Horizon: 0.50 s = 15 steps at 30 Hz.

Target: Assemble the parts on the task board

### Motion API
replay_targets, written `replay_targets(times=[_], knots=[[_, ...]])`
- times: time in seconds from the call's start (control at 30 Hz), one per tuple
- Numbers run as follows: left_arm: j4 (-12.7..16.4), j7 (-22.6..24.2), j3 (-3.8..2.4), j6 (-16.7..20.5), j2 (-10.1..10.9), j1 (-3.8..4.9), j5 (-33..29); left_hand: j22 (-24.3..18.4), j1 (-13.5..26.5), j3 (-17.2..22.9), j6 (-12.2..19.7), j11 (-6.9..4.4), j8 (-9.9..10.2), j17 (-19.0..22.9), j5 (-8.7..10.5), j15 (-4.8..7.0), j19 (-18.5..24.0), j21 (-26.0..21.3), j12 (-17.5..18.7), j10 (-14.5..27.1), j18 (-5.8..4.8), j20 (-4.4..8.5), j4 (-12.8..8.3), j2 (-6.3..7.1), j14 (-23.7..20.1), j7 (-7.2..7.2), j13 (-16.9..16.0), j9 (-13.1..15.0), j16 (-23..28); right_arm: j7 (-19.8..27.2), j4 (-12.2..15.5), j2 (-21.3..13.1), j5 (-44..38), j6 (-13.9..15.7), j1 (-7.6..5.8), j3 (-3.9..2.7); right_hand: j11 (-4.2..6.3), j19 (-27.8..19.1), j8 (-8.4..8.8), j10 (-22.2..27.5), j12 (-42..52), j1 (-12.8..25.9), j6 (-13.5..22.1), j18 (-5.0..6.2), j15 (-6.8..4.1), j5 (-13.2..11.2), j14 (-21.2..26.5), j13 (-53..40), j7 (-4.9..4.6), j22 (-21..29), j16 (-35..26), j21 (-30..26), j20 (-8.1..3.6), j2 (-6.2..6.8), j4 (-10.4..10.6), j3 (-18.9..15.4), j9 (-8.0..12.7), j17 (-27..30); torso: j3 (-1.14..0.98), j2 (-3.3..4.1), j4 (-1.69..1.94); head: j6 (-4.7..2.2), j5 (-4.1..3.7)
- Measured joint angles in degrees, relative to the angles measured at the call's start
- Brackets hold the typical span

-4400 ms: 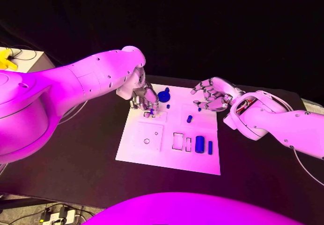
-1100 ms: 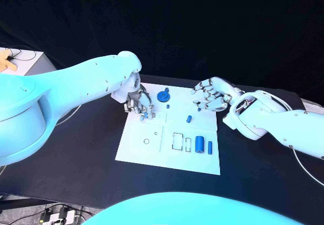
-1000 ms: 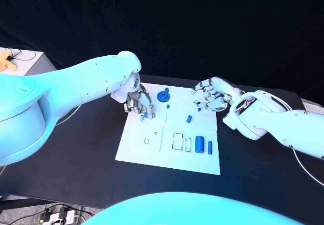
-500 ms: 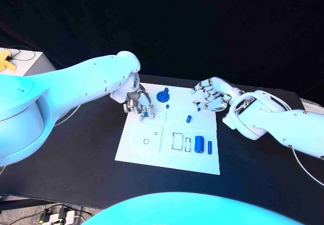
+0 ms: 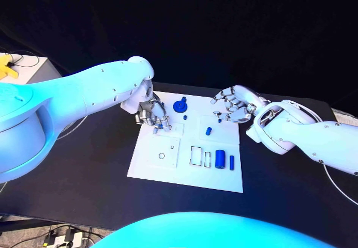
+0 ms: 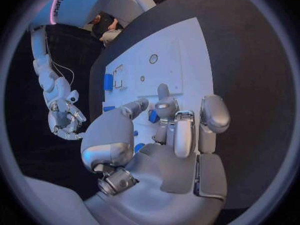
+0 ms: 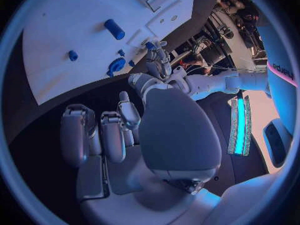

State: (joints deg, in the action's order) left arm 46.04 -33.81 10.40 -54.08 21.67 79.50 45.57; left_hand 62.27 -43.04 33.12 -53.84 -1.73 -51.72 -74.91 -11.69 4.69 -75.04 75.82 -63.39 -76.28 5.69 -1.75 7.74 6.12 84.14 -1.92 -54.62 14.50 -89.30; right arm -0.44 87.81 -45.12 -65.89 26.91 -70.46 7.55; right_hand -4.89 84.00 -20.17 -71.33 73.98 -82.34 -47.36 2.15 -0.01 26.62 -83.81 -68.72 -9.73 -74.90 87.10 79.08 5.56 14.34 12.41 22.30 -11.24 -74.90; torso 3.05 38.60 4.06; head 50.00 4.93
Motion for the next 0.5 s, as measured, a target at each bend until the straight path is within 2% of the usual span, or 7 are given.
replay_targets(times=[0.1, 0.13, 0.23, 0.37, 0.5], knots=[[1.49, 0.03, -0.70, 0.00, 1.30, 0.01, 0.38, -0.25, 0.00, -0.16, 0.00, 0.00, 0.00, 0.00, 0.00, 0.00, 0.00, -0.22, 0.00, 0.00, 0.00, 0.00, -0.15, 0.00, 0.00, 0.00, 0.04, 0.00, 0.00, -0.01, -0.01, -0.12, 0.00, 0.01, 0.03, 0.00, 0.00, 0.00, 0.00, 0.00, 0.00, 0.00, 0.12, 0.00, 0.16, 0.00, -0.16, 0.06, -0.12, -0.05, 0.00, 0.00, 0.00, 0.00, 0.00, 0.00, 0.00, 0.00, 0.01, -0.05, 0.04, 0.00, -0.12], [2.29, 0.05, -1.20, 0.00, 1.94, 0.04, 0.59, -0.34, 0.00, -0.15, 0.00, 0.00, 0.00, 0.00, 0.00, 0.00, 0.00, -0.22, 0.00, 0.00, 0.01, 0.00, -0.15, 0.00, 0.00, 0.00, 0.09, 0.00, 0.00, -0.01, -0.01, -0.18, 0.00, 0.02, 0.03, 0.00, 0.00, 0.00, 0.00, 0.00, 0.00, 0.00, 0.18, 0.00, 0.21, 0.00, -0.21, 0.06, -0.18, -0.05, 0.00, 0.00, 0.00, 0.00, 0.00, 0.00, 0.00, 0.00, 0.01, -0.06, 0.04, 0.00, -0.15], [4.20, 0.10, -2.16, 0.00, 3.35, 0.24, 1.14, -0.78, -0.31, -0.40, 0.00, -0.03, 0.00, 0.00, 0.00, 0.00, 0.00, -0.45, 0.34, 0.03, 0.00, 0.00, 0.09, 0.30, 0.00, 0.00, 0.48, -0.06, 0.00, -0.01, -0.05, -0.35, 0.00, 0.04, 0.04, 0.00, 0.00, 0.00, 0.00, 0.00, 0.00, 0.00, 0.18, 0.00, 0.20, 0.00, -0.21, 0.06, -0.18, -0.05, 0.00, 0.00, 0.00, 0.00, 0.00, 0.00, 0.00, 0.00, 0.00, -0.11, 0.10, 0.00, -0.22], [7.48, 0.23, -4.13, 0.00, 5.24, 0.44, 2.13, -1.62, -0.68, -0.88, 0.21, 0.09, 0.00, 0.00, 0.00, 0.00, 0.46, -1.09, 1.15, 0.74, 0.00, -0.02, 0.24, 0.37, 0.00, -0.21, 1.40, -0.07, 0.37, -0.03, -0.18, -0.55, 0.00, 0.07, 0.08, 0.00, -0.13, 0.00, 0.00, 0.13, 0.00, 0.00, 0.18, 0.00, 0.21, 0.00, -0.21, 0.12, -0.18, -0.04, 0.00, -0.23, 0.00, 0.00, 0.00, 0.00, 0.00, 0.00, 0.01, -0.20, 0.14, 0.00, -0.25], [10.78, 0.46, -5.58, 0.00, 6.88, 0.73, 3.04, -2.56, -1.47, -1.43, 0.66, 0.15, 0.00, 0.00, 0.00, 0.00, 1.16, -1.63, 2.29, 1.56, 0.00, -0.11, 0.48, 0.19, 0.00, -0.42, 2.53, -0.15, 0.82, -0.04, -0.32, -0.65, 0.00, 0.09, 0.12, 0.00, -0.21, 0.00, 0.00, 0.21, 0.00, 0.00, 0.18, 0.00, 0.20, 0.00, -0.21, 0.12, -0.18, -0.04, 0.00, -0.23, 0.00, 0.00, 0.00, 0.00, -0.01, 0.00, 0.03, -0.36, 0.21, 0.00, -0.26]])
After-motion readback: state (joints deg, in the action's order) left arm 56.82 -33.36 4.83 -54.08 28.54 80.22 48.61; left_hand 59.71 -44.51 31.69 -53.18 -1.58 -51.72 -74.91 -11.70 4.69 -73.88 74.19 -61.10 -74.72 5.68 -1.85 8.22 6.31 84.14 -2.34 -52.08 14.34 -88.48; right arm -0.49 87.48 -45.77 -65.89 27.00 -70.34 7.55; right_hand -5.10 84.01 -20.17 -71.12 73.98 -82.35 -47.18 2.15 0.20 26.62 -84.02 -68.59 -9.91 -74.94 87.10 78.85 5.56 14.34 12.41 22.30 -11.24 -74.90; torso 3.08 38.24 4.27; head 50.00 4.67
